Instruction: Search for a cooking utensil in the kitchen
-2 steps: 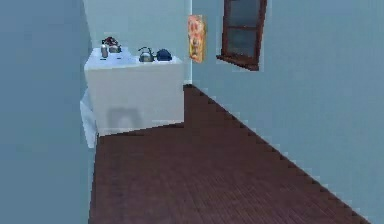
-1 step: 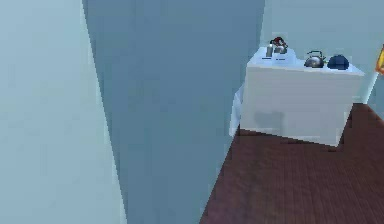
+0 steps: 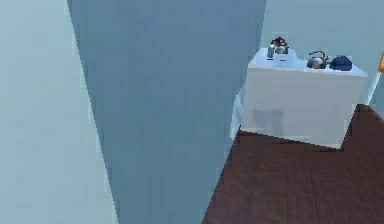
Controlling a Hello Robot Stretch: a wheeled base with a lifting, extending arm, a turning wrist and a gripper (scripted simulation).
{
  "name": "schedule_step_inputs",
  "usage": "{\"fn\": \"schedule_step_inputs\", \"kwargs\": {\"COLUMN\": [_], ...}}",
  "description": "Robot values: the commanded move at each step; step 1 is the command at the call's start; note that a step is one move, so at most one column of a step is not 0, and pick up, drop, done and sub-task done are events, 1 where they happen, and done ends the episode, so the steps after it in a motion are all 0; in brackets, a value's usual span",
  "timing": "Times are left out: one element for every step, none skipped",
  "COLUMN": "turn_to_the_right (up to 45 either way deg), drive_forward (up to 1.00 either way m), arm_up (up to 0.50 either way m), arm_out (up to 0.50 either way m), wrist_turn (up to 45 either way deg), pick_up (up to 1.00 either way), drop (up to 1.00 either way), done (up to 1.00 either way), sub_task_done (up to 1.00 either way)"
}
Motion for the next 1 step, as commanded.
{"fn": "schedule_step_inputs", "kwargs": {"turn_to_the_right": [30.0], "drive_forward": [0.00], "arm_up": [0.00], "arm_out": [0.00], "wrist_turn": [0.0], "pick_up": [0.00], "drop": [0.00], "done": [0.00], "sub_task_done": [0.00]}}
